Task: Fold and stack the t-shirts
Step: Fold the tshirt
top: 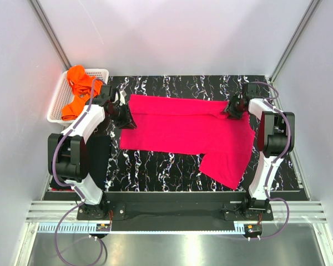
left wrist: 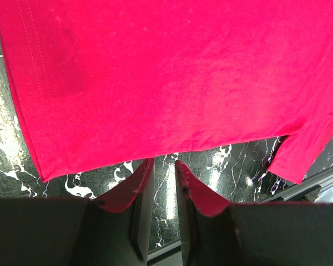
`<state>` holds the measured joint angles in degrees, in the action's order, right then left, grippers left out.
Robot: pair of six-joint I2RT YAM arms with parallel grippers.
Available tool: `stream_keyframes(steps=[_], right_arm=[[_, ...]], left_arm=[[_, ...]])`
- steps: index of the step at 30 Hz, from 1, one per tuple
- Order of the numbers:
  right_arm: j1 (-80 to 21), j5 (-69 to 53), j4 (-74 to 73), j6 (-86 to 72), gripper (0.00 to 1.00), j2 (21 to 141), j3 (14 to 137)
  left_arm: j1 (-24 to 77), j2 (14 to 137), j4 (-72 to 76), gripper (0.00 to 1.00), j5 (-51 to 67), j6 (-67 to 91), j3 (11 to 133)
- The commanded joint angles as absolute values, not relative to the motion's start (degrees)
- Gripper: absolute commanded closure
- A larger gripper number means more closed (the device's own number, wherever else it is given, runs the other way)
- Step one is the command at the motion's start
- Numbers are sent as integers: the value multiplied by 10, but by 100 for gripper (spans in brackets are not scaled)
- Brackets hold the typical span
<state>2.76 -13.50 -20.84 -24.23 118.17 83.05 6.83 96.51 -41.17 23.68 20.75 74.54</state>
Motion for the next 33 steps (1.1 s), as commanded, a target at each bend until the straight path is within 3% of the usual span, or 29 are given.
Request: stream_keyframes(steps=[1,8,15,29,33], right_arm=[[25,-179,-170,-264,50,1189,847],[25,-188,-154,-282,65,1185,832],[30,-220,-163,-346,100,1157,804],[33,-212,-200,-583,100,1071,686],[33,-217,-206,-638,89,1038,639]], left_arm=[[65,968,-413,75,247,199,766],[65,969,-413,75,247,199,766],[63,973,-413,75,248,199,767],[65,987,-399,75,280,221,759],[72,985,-375,71,293,234,729]])
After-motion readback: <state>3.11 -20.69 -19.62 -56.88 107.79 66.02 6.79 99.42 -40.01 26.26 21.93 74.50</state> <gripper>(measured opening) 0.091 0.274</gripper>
